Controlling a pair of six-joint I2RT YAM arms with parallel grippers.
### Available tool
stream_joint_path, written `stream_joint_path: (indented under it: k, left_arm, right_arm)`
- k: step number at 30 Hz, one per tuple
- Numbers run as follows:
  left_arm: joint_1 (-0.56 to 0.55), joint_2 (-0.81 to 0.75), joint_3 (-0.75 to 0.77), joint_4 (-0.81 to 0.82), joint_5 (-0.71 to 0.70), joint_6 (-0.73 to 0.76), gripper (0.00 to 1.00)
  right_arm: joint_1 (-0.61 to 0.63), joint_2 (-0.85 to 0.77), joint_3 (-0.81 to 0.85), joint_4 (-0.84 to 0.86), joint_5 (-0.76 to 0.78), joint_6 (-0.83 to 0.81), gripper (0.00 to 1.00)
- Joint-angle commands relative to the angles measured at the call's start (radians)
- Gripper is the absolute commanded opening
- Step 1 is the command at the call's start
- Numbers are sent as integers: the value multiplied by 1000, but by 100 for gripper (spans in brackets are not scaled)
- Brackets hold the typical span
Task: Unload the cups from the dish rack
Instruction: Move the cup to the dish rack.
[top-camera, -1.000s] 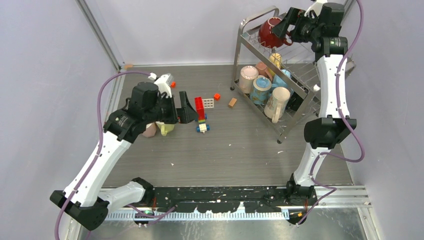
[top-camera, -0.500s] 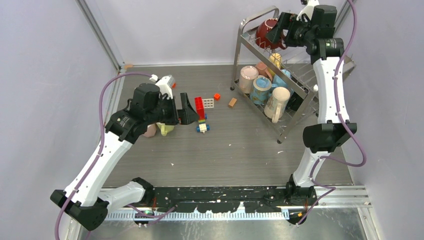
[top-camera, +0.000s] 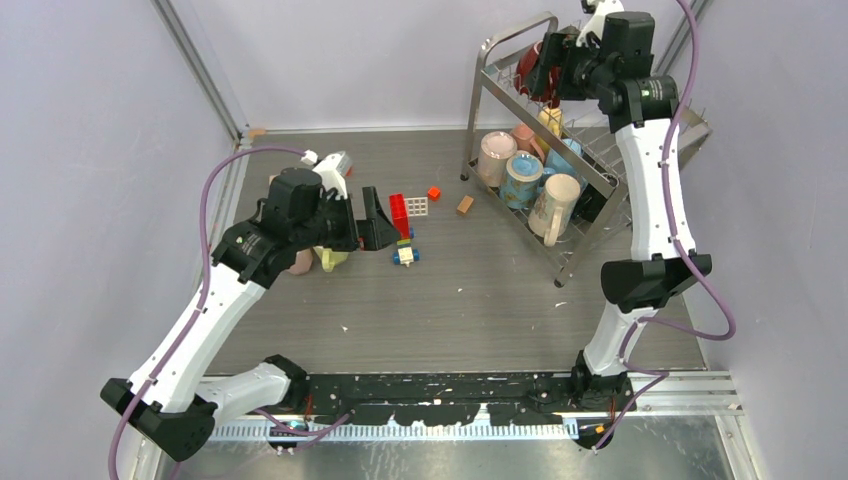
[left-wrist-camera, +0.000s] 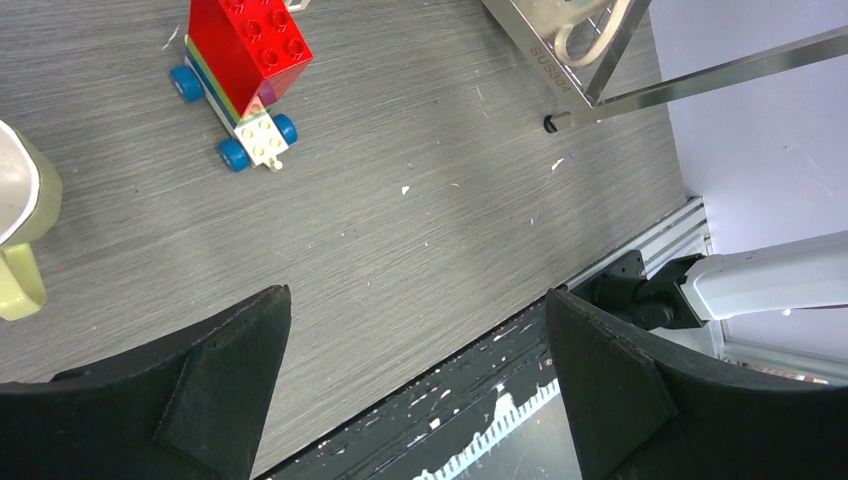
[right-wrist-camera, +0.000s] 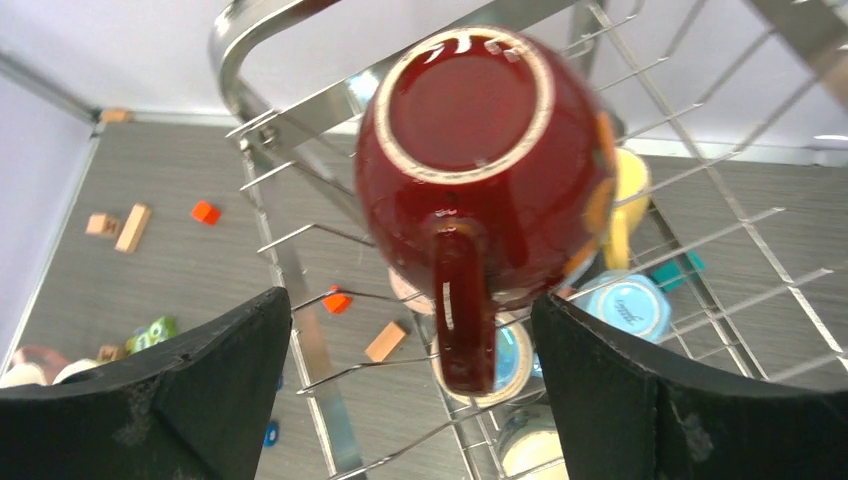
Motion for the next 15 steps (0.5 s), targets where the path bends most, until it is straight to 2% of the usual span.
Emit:
stream_joint_path:
  k: [1, 9, 15]
  left_arm:
    - [-8, -18, -1, 51, -4, 3, 100]
    - [-11, -16, -7, 53, -7, 3, 100]
    - [-15, -10, -5, 49, -7, 5, 100]
  right_arm:
    - [-3, 10, 97, -20, 156, 18, 91]
    - [14, 45, 115, -53, 184, 22, 75]
    - [25, 54, 97, -62, 252, 1, 67]
